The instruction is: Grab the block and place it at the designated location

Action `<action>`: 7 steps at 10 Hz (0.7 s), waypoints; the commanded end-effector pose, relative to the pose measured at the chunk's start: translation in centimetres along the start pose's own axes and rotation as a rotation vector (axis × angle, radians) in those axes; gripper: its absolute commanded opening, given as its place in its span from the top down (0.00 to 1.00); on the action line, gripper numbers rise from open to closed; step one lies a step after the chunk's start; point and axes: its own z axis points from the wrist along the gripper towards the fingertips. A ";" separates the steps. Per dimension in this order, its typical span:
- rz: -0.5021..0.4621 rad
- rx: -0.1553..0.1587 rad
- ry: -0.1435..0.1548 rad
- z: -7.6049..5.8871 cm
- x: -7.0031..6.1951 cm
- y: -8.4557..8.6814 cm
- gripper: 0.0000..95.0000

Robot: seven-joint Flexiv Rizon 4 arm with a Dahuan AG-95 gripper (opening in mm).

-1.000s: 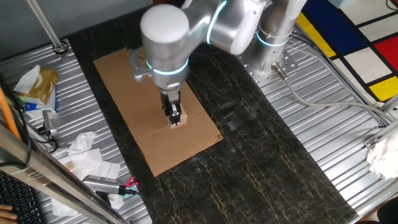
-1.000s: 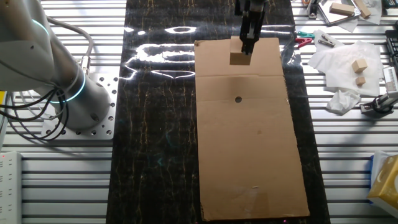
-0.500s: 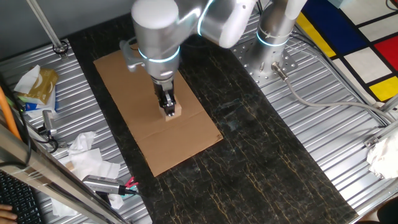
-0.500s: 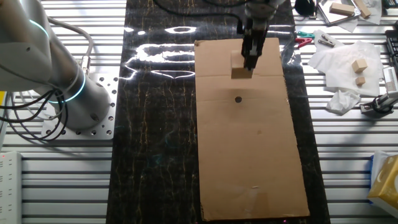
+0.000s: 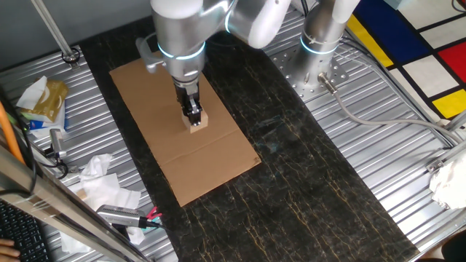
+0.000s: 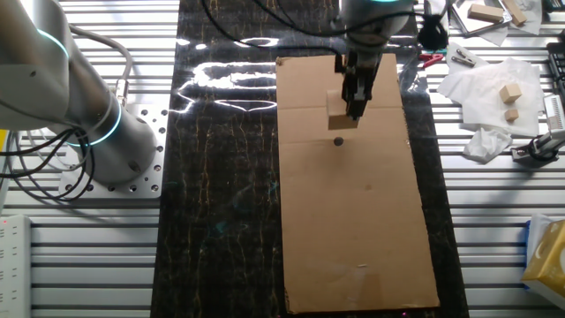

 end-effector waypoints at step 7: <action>-0.010 -0.026 -0.004 1.0 -0.2 -0.3 1.00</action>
